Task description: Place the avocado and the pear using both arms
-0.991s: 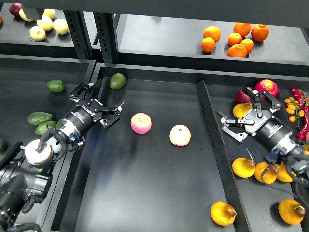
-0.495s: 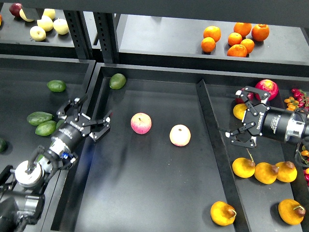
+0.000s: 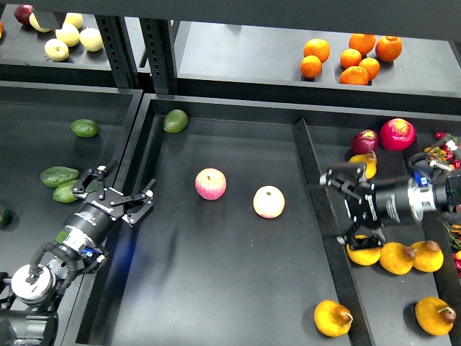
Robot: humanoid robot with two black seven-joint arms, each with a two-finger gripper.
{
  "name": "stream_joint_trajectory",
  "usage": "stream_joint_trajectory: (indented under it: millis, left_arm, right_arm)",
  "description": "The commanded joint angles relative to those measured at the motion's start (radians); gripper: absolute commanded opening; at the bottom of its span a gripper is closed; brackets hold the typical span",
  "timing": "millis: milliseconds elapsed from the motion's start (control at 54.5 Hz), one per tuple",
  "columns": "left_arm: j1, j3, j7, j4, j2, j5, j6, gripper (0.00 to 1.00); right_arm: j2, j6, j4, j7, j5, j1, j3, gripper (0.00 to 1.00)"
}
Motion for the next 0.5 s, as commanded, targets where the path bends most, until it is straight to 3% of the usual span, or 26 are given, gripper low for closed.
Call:
stream_joint_trajectory:
  millis: [0,477]
  left_arm:
    - [0.002,-0.011,0.000,-0.018,0.000,-0.001,0.000,0.99]
    - [0.057,-0.017,0.000,-0.045,0.000,-0.007,0.000,0.99]
  right_arm:
    - [0.004,0.004,-0.007,0.000,-0.065,0.002,-0.011,1.00]
    - [0.069,0.004,-0.022,0.000,-0.306,0.085,-0.233,1.00]
